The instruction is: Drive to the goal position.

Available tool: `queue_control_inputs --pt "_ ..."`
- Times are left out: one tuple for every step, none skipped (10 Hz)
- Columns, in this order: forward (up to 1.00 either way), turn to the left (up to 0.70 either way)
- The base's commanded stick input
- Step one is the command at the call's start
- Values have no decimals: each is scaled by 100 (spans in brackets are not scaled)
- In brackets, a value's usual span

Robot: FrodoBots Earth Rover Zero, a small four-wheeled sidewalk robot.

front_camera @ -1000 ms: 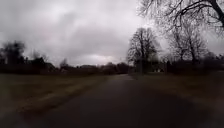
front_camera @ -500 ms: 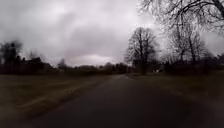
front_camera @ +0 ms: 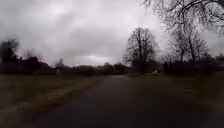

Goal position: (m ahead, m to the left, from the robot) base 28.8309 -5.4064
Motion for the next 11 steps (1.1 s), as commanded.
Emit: queue_control_inputs --pt "100 0" --pt "100 0" --pt "100 0" --pt "100 0" --pt "100 0" --pt "100 0" --pt "100 0" --pt "100 0" --pt "100 0" --pt "100 0" --pt "100 0"
